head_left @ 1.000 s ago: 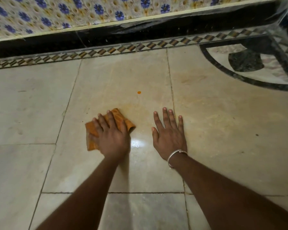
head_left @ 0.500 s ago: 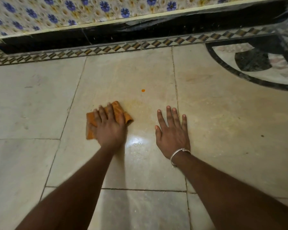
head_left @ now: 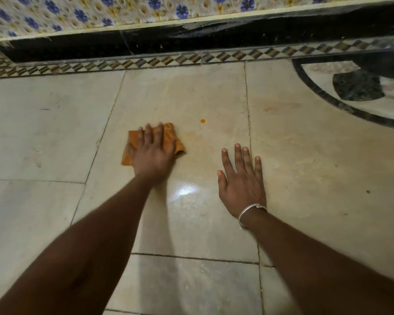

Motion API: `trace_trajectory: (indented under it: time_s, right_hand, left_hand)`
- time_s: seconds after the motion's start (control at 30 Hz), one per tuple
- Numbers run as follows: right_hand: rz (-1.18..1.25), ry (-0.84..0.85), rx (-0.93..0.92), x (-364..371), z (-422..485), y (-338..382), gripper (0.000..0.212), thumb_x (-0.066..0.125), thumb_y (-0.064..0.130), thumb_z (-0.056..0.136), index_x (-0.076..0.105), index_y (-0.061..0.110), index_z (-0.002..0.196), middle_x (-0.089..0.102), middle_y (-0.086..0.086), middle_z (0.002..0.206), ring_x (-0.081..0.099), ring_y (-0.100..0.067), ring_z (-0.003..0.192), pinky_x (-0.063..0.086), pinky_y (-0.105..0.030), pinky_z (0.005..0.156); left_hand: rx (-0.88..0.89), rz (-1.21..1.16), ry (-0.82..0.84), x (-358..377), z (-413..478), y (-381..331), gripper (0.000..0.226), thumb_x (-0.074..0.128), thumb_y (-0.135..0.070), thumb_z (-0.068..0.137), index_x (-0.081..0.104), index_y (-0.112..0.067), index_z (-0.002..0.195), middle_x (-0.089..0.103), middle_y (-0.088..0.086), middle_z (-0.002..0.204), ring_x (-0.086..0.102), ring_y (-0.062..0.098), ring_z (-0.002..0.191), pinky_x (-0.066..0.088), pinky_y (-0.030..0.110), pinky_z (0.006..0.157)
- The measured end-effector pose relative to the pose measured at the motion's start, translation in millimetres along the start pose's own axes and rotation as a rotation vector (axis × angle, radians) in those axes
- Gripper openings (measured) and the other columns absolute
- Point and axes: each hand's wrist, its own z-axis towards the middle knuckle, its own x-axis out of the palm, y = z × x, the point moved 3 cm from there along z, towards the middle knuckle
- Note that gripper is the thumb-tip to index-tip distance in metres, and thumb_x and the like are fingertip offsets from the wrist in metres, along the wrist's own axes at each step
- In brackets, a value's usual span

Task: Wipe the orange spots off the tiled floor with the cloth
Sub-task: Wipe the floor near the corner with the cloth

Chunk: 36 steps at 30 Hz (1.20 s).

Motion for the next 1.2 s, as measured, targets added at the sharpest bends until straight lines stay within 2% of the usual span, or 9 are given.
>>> trace_trajectory:
  time_s: [0.23, 0.4, 0.53, 0.63, 0.77, 0.87, 0.97, 1.1, 1.2]
  right_hand:
    - [0.003, -0.006, 0.000, 0.7, -1.2, 0.5, 0.063, 0.018, 0.044, 0.100, 0.017, 0.023, 0.160, 0.010, -0.011, 0.167, 0.008, -0.029, 0.155, 0.010, -0.054, 0.123]
    - [-0.006, -0.016, -0.005, 2.4, 0.0, 1.0, 0.063, 0.021, 0.044, 0.100, 0.019, 0.023, 0.160, 0.013, -0.011, 0.167, 0.010, -0.029, 0.155, 0.010, -0.055, 0.123]
    - [-0.004, -0.027, -0.008, 2.4, -0.9, 0.3, 0.063, 0.021, 0.045, 0.100, 0.021, 0.023, 0.159, 0.015, -0.011, 0.167, 0.012, -0.029, 0.154, 0.008, -0.053, 0.124]
    - [0.000, -0.019, -0.005, 3.4, -0.1, -0.1, 0.064, 0.018, 0.045, 0.099, 0.021, 0.023, 0.159, 0.015, -0.011, 0.167, 0.011, -0.029, 0.155, 0.008, -0.053, 0.124]
    - [-0.018, 0.009, -0.009, 5.6, 0.6, -1.7, 0.065, 0.014, 0.045, 0.099, 0.020, 0.023, 0.159, 0.015, -0.011, 0.167, 0.012, -0.029, 0.154, 0.008, -0.053, 0.124]
    - [0.006, 0.050, -0.003, 0.7, -0.8, -0.8, 0.067, 0.007, 0.046, 0.097, 0.016, 0.025, 0.160, 0.011, -0.009, 0.168, 0.009, -0.028, 0.155, 0.004, -0.052, 0.124]
    - [0.064, 0.147, -0.008, -5.4, 3.1, -3.6, 0.062, 0.009, 0.046, 0.101, 0.009, 0.029, 0.160, 0.000, -0.004, 0.169, -0.002, -0.023, 0.155, -0.003, -0.047, 0.124]
    - [0.529, 0.175, 0.105, -28.2, 11.3, -11.3, 0.045, 0.032, 0.036, 0.108, 0.041, 0.027, 0.151, 0.021, 0.001, 0.166, 0.009, -0.015, 0.154, -0.001, -0.038, 0.124]
    - [1.013, 0.138, 0.294, -49.0, 9.7, -13.3, 0.031, 0.043, 0.028, 0.106, 0.066, 0.024, 0.127, 0.054, -0.004, 0.147, 0.042, -0.022, 0.142, 0.024, -0.041, 0.122]
  left_hand:
    - [-0.393, -0.066, -0.046, 11.6, -94.1, -1.0, 0.081, 0.006, -0.066, 0.098, 0.001, -0.023, 0.166, 0.004, 0.018, 0.174, 0.000, 0.037, 0.160, 0.003, 0.071, 0.122]
    - [-0.178, -0.033, 0.005, 22.2, -109.4, -64.9, 0.093, 0.006, -0.081, 0.094, -0.011, -0.023, 0.165, -0.012, 0.017, 0.173, -0.015, 0.037, 0.159, -0.009, 0.067, 0.123]
    - [0.038, 0.033, 0.043, 8.2, -53.0, -51.5, 0.094, 0.011, -0.085, 0.093, -0.006, -0.029, 0.166, -0.011, 0.013, 0.173, -0.013, 0.033, 0.160, -0.008, 0.063, 0.125]
    - [-0.078, -0.054, 0.026, -2.4, -23.3, -1.8, 0.085, 0.022, -0.075, 0.100, 0.005, -0.025, 0.167, 0.000, 0.018, 0.174, -0.001, 0.036, 0.161, -0.002, 0.062, 0.126]
    - [-0.252, -0.065, -0.154, -3.5, -63.9, 53.3, 0.065, 0.029, -0.052, 0.108, 0.038, -0.004, 0.153, 0.044, 0.027, 0.155, 0.037, 0.043, 0.146, 0.020, 0.055, 0.125]
    - [-0.324, 0.036, -0.194, 5.4, -119.9, 29.7, 0.053, 0.033, -0.043, 0.107, 0.049, -0.005, 0.140, 0.059, 0.021, 0.138, 0.051, 0.039, 0.130, 0.030, 0.052, 0.117]
    - [-0.281, 0.015, -0.034, 19.6, -168.0, -21.9, 0.064, 0.046, -0.047, 0.098, 0.050, -0.003, 0.143, 0.058, 0.023, 0.141, 0.051, 0.042, 0.133, 0.035, 0.057, 0.117]
    - [-0.214, -0.113, 0.037, 10.4, -181.6, -71.6, 0.057, 0.062, -0.054, 0.095, 0.058, -0.017, 0.137, 0.065, 0.009, 0.133, 0.057, 0.033, 0.128, 0.041, 0.049, 0.113]
    - [-0.203, -0.546, 0.074, -20.9, -162.0, -90.1, 0.037, 0.051, -0.053, 0.103, 0.060, -0.023, 0.122, 0.063, -0.002, 0.102, 0.061, 0.024, 0.100, 0.050, 0.042, 0.096]
